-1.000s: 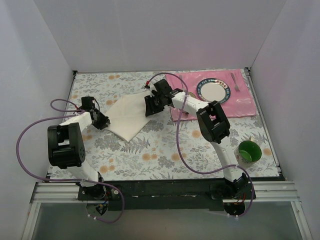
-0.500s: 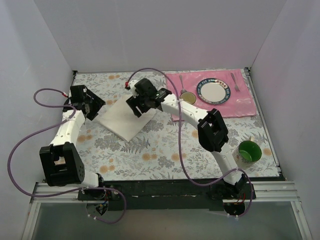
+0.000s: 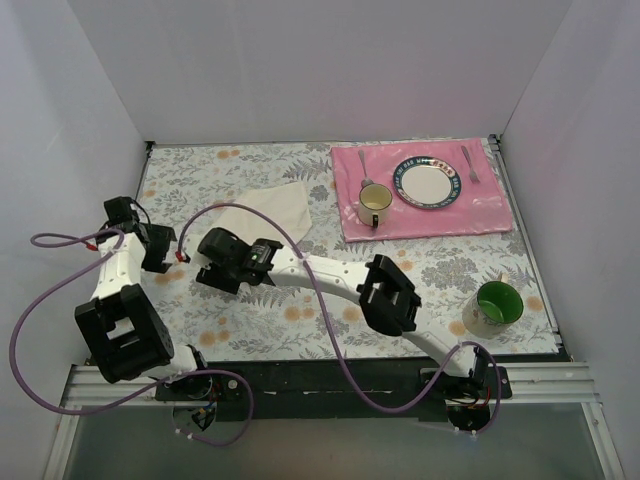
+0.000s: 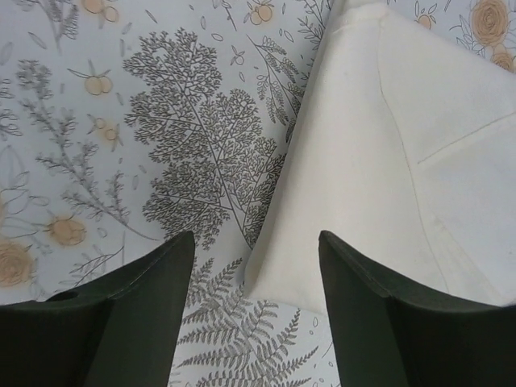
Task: Fold the napkin, place the utensils inside, and roll it up
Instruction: Roll the napkin with the utensil
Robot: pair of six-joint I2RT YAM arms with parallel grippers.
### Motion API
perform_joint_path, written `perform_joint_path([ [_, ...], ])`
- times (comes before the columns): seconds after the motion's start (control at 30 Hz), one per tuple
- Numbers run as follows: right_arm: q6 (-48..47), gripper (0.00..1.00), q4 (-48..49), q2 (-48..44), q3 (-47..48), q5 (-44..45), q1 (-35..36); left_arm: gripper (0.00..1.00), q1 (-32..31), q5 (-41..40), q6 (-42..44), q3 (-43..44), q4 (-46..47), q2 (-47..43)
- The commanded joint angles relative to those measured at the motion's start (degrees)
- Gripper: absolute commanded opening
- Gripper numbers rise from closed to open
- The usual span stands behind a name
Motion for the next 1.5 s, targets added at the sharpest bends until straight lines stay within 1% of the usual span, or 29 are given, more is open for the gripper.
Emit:
perform_joint_path([
  [0.0, -3.30, 0.70, 1.32, 4.45, 3.10, 5.93, -1.19, 0.58, 0.22, 3.17, -1.88, -0.92, -1.69, 1.68],
  [0.17, -6.02, 0.68, 4.22, 6.21, 2.40, 9.28, -1.28, 0.57, 0.40, 3.35, -0.74, -1.80, 0.68, 1.68],
  [0.4, -6.74, 0.66, 5.72, 8.23, 2.31, 10.25, -1.11, 0.57, 0.57, 4.23, -1.17, -1.45, 1.65, 1.94],
  [0.53, -6.65, 0.66, 5.90, 9.55, 2.40, 10.42, -1.19, 0.63, 0.57, 6.77, -1.26, -2.24, 2.88, 2.56],
  [0.7, -5.95, 0.67, 6.69, 10.34, 1.70, 10.77, -1.19, 0.64, 0.58, 14.06, 0.84, -5.75, 7.44, 2.65],
  [0.73, -5.86, 0.66, 6.77, 10.70, 1.79, 11.30, -1.19, 0.64, 0.57, 15.38, 1.37, -6.11, 9.10, 2.65],
  [0.77, -5.68, 0.66, 6.78, 11.05, 1.87, 11.82, -1.19, 0.65, 0.57, 18.52, 1.90, -6.54, 9.99, 2.73],
  [0.87, -5.59, 0.64, 6.86, 11.75, 2.23, 14.64, -1.28, 0.67, 0.57, 22.85, 2.69, -9.61, 14.56, 2.04],
  [0.9, -5.51, 0.60, 6.95, 11.93, 2.05, 15.08, -1.37, 0.67, 0.57, 25.12, 2.87, -10.41, 15.87, 1.77],
  [1.07, -4.27, 0.48, 7.83, 10.88, 0.56, 14.12, -2.07, 0.71, 0.57, 27.96, 1.90, -15.94, 22.21, 0.98],
  [1.1, -4.36, 0.43, 8.35, 10.70, 0.29, 13.85, -2.16, 0.74, 0.57, 28.39, 1.73, -16.74, 23.09, 0.89],
  [1.27, -3.57, 0.34, 8.18, 9.73, 0.29, 10.25, -2.16, 0.76, 0.49, 31.03, 1.02, -19.99, 29.59, 1.41],
  [1.33, -2.96, 0.29, 8.09, 9.30, 0.20, 8.68, -2.25, 0.76, 0.49, 31.91, 0.85, -20.87, 31.35, 3.07],
  [1.47, -1.73, 0.22, 8.09, 8.42, -0.06, 6.30, -2.95, 0.74, 0.40, 33.85, 0.32, -22.45, 34.25, 5.54],
])
